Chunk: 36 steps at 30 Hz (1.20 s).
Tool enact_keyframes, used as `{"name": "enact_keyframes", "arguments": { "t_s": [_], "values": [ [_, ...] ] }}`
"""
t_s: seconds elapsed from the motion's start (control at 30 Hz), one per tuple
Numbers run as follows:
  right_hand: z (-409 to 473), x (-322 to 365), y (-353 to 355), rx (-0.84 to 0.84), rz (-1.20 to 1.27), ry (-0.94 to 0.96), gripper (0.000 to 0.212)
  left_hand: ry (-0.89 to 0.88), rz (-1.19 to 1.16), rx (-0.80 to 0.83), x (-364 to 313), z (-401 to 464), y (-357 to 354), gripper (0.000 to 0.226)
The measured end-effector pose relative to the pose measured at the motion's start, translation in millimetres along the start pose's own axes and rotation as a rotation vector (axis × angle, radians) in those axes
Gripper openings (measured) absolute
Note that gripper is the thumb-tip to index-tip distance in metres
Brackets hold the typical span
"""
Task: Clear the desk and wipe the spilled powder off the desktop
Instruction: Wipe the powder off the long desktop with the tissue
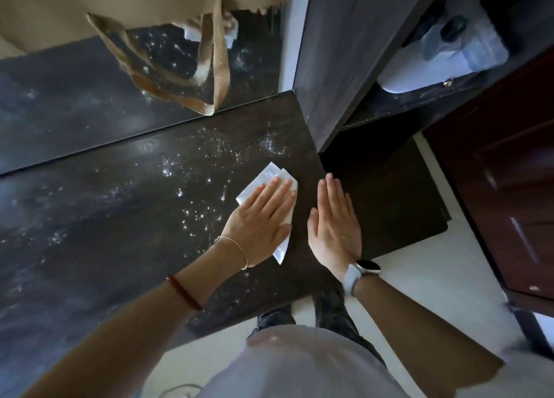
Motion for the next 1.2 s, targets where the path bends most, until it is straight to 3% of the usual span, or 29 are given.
{"name": "enact_keyframes", "arguments": {
  "t_s": [0.27,0.53,0.8,0.97,1.03,1.2],
  "values": [
    [2,0,-4,-0.033,0.005,-0.007,0.049,0.104,0.036,0.093,45,88,9,0.066],
    [0,1,-2,-0.027,-0.016,0.008,0.051,-0.064,0.004,-0.039,26,62,4,0.06],
    [2,-1,-3,0.003,-0.022,0.0,0.055,0.216,-0.101,0.068,58,134,14,0.065],
    [3,-1,-4,0.008,0.014,0.001,0.055,0.286,-0.227,0.069,55,142,20,0.064],
    [2,-1,-4,0.006,0.02,0.003,0.055,0.255,-0.27,0.091,53,137,24,0.064],
    [3,-1,-3,-0.007,0.031,0.003,0.054,-0.053,-0.148,0.019,24,87,14,0.064]
  ]
}}
Point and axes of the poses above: each hand's wrist, its own z-axis towards the middle knuckle, its own y-axis out of the back of the hand, x = y × z, the point moved 2 cm from there along z, towards the middle knuckle, and after that the axes turned 13 degrees about z, right-handed, at the moved point
